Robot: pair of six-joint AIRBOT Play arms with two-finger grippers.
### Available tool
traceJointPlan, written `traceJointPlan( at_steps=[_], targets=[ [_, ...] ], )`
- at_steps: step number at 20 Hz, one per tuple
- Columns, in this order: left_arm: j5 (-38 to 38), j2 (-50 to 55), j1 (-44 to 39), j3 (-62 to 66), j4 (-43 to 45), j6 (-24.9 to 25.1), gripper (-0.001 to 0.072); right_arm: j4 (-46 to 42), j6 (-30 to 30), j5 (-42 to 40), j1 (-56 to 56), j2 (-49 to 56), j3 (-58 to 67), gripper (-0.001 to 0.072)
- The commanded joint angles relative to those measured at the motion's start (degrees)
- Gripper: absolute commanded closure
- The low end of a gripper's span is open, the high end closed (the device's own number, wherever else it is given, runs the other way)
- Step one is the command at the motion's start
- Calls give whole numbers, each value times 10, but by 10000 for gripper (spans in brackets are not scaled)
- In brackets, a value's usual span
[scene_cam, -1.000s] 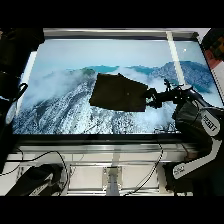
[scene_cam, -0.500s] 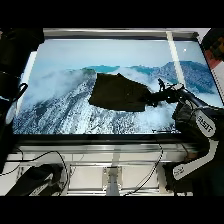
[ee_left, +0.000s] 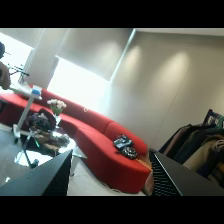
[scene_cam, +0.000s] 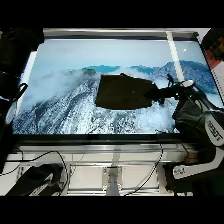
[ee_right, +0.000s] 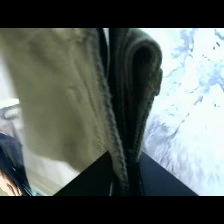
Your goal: Fold the clothes and pants, and hang the long-sleeved shirts on hangers.
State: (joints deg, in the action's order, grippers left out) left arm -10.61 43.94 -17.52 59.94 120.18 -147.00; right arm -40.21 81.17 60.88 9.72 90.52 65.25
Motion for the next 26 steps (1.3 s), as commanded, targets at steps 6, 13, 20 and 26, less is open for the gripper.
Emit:
traceJointPlan(
  at_steps=[6,13,20,26],
  targets=[
    [-3,0,0,0,-2,0,154,-314,127,185,152,-212,60,680],
    [-7,0,0,0,-2,0,155,-492,126,287,297,-248,109,680],
    [-7,0,0,0,-2,0,155,-603,131,307,383,-249,109,680],
    [-7,0,0,0,-2,0,155,-699,153,285,428,-251,109,679]
  ],
)
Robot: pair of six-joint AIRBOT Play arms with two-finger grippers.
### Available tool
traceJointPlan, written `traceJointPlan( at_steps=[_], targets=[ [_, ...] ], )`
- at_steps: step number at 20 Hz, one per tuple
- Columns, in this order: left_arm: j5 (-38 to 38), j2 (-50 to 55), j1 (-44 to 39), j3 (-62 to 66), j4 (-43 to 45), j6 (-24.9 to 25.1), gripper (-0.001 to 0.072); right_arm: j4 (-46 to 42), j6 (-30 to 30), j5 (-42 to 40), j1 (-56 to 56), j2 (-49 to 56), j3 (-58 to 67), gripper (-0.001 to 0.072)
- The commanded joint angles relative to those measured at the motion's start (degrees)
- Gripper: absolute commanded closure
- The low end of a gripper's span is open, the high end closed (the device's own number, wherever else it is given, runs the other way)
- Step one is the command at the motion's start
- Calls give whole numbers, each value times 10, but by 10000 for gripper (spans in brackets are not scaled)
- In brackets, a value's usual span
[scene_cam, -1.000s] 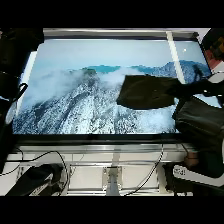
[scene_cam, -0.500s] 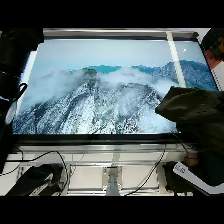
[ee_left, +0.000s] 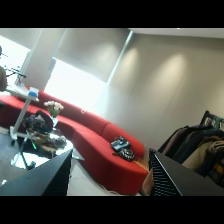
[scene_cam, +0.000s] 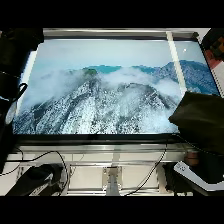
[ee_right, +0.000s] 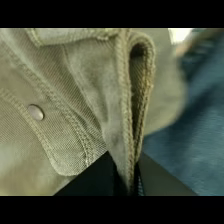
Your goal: Fold the clothes and pants, and hang the long-sleeved shirts on hangers.
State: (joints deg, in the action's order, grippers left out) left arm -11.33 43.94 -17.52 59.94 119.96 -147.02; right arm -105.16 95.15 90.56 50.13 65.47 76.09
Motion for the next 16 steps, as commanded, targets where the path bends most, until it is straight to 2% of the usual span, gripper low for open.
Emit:
traceJointPlan(
  at_steps=[1,4,5,7,8,9,11,13,14,15,16],
  targets=[
    [0,0,0,0,0,0,155,-50,16,-19,32,0,1,679],
    [0,0,0,0,0,0,155,-48,15,-50,50,0,0,667],
    [0,0,0,0,0,0,155,-48,15,-64,51,0,0,607],
    [0,0,0,0,0,0,155,-46,15,-80,50,0,0,249],
    [0,0,0,0,0,0,155,-44,15,-86,50,0,1,111],
    [0,0,0,0,0,0,155,-42,15,-94,50,0,1,86],
    [0,0,0,0,0,0,155,-2,16,-106,50,0,7,88],
    [0,0,0,0,0,0,155,155,15,-134,49,0,22,131],
    [0,1,0,0,0,0,155,253,3,-141,44,0,27,274],
    [0,1,0,0,0,0,155,365,-41,-142,33,0,30,493],
    [0,1,0,0,0,0,155,464,-93,-139,13,0,30,674]
  ],
)
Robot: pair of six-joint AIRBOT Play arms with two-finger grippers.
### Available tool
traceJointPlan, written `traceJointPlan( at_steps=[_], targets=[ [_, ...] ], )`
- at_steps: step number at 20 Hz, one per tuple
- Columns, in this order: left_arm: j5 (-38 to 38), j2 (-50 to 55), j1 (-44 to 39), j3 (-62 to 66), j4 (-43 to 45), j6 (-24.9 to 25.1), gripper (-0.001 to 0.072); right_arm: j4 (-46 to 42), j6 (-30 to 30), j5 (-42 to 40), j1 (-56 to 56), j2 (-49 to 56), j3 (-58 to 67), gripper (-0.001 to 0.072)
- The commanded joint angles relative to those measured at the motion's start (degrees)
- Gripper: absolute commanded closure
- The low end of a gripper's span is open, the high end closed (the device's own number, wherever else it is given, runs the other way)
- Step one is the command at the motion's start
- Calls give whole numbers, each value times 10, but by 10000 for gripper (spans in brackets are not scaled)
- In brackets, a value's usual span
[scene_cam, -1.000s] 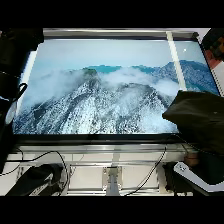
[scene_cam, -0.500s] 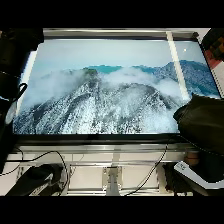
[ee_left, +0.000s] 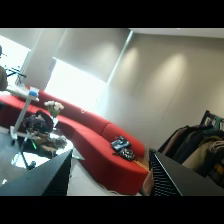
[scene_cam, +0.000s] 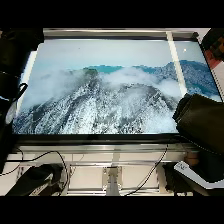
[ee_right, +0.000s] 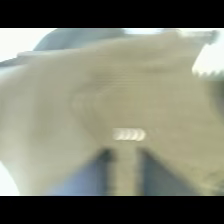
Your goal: Fold the clothes and pants, and hang the long-sleeved shirts on hangers.
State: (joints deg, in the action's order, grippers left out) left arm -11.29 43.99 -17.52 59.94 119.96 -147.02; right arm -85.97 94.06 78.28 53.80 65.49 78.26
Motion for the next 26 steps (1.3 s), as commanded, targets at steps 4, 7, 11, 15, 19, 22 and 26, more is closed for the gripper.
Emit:
traceJointPlan(
  at_steps=[4,7,11,15,19,22,26],
  targets=[
    [0,0,0,0,0,0,155,412,-129,-5,-157,0,8,676],
    [0,0,0,0,0,0,154,411,-137,18,-257,1,8,676],
    [0,0,0,0,0,0,154,405,-142,-17,-334,0,8,673],
    [0,0,0,0,0,0,154,405,-142,-33,-358,0,8,673],
    [0,0,0,0,0,0,154,405,-142,-33,-357,0,8,673],
    [0,0,0,0,0,0,154,405,-142,-33,-357,0,8,673],
    [0,0,0,0,0,0,154,405,-142,-33,-357,0,8,673]
  ],
)
